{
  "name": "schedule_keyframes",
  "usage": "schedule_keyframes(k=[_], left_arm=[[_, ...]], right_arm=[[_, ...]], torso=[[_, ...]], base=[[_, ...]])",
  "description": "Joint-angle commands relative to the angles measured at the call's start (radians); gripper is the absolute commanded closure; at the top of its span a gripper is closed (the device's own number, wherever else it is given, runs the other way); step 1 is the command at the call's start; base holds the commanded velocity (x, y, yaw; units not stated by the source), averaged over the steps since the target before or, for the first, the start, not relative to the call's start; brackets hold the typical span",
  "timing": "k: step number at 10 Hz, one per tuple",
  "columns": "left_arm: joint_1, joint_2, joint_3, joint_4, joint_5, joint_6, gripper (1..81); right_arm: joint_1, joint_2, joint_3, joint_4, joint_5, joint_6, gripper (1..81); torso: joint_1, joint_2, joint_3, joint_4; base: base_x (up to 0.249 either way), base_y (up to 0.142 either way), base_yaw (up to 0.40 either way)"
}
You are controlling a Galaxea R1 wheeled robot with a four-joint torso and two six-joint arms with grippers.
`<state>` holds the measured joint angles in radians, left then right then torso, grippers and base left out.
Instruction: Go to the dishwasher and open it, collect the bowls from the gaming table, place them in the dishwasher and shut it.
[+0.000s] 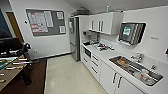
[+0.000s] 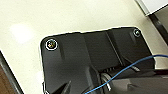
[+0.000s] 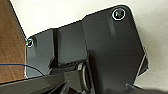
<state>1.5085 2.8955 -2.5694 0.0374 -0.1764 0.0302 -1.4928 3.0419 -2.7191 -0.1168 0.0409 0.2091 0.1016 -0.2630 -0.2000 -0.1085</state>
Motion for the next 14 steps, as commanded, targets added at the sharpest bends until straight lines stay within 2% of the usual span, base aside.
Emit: schedule_keyframes(k=[1,14], left_arm=[[-0.044,-0.010,-0.003,0.008,0.048,0.008,1.0],[-0.044,-0.004,-0.003,0.007,0.055,0.011,1.0]], right_arm=[[0.047,0.002,-0.003,-0.007,-0.047,-0.001,1.0],[0.053,0.008,-0.003,-0.012,-0.045,-0.004,1.0]], torso=[[0.000,0.000,0.000,0.000],[0.000,0.000,0.000,0.000]], base=[[0.000,0.000,0.344],[0.000,0.000,0.345]])
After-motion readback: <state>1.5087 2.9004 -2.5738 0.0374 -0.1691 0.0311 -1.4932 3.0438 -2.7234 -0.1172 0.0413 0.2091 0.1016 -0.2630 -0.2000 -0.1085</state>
